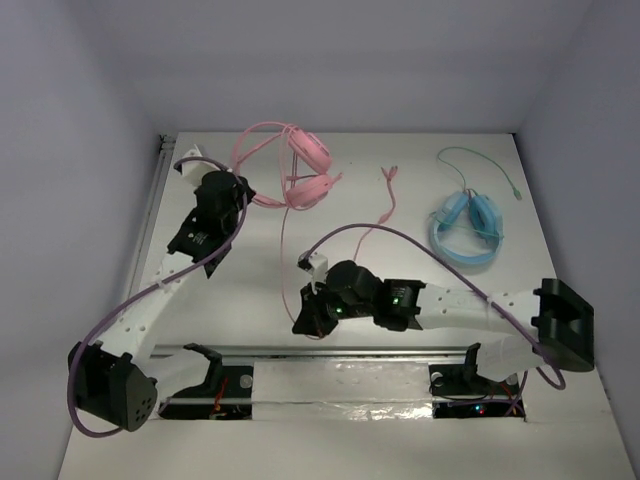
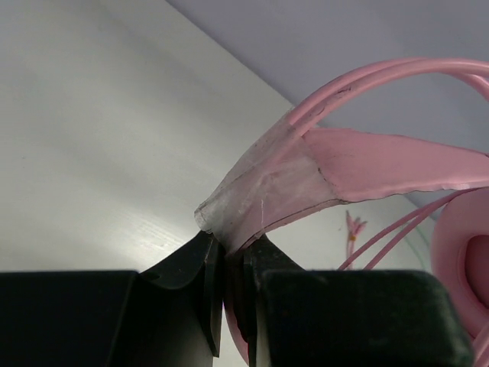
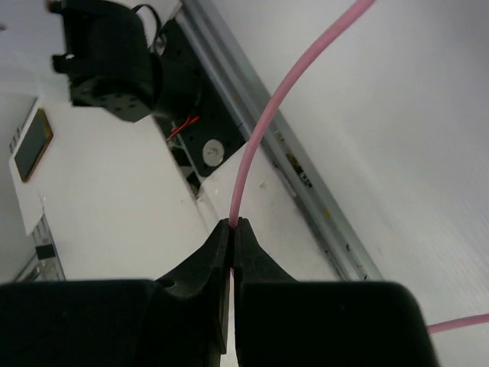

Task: Wrap the headphones

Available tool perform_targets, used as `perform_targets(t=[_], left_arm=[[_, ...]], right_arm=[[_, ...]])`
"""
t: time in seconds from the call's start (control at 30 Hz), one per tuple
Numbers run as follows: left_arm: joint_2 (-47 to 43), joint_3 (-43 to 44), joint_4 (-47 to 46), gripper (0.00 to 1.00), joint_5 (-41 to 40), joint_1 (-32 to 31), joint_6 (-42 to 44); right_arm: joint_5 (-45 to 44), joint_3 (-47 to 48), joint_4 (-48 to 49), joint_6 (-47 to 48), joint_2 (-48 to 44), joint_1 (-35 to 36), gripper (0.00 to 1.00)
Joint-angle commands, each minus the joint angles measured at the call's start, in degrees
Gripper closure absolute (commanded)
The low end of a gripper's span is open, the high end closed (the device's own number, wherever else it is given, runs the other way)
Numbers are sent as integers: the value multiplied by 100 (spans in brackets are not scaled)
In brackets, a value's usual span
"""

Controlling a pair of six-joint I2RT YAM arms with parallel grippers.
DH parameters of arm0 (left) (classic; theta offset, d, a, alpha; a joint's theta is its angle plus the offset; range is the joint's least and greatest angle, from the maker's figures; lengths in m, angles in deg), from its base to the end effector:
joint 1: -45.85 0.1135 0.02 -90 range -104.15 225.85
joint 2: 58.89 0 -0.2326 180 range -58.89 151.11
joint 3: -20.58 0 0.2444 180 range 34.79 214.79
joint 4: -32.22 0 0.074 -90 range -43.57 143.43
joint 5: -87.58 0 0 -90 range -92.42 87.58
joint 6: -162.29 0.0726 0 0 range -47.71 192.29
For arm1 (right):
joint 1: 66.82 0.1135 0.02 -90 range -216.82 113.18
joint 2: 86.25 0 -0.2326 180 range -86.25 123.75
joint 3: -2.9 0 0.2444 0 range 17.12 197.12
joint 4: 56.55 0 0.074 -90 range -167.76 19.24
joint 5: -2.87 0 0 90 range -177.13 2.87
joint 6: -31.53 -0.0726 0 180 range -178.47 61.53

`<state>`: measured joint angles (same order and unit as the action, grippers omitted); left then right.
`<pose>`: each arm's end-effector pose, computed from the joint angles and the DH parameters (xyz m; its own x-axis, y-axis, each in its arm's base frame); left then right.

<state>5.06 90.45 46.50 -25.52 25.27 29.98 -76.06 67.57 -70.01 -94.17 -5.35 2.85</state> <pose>0.2911 -0.0789 0.3272 -0.0737 -0.6337 -0.7701 -0.1213 0.7721 -0.6238 0.1065 0.3275 0.2029 -0.7106 -0.2695 -0.6500 -0.6940 0.4209 0.5842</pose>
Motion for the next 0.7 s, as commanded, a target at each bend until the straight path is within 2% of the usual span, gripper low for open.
perform_targets(t=[0.0,0.17,0.43,0.57,0.67], left_arm=[[-242,-124,-150,100,-863,-288,354],[-312,-503,361,100,-1267,-841,591],[-190,-688,1275,100,-1540,-1756,899],[74,-635,1749,100,-1357,-2029,961],[-118,-714,1873,100,-902,-2029,1179]], right_arm=[[-79,674,-1216,467,-417,170,100],[-586,1308,-2331,933,-847,170,100],[-1713,2020,-3134,1645,-945,-14,100],[-1835,2047,-3169,1856,-954,-391,100],[-1959,2012,-3204,1979,-1006,-760,100]])
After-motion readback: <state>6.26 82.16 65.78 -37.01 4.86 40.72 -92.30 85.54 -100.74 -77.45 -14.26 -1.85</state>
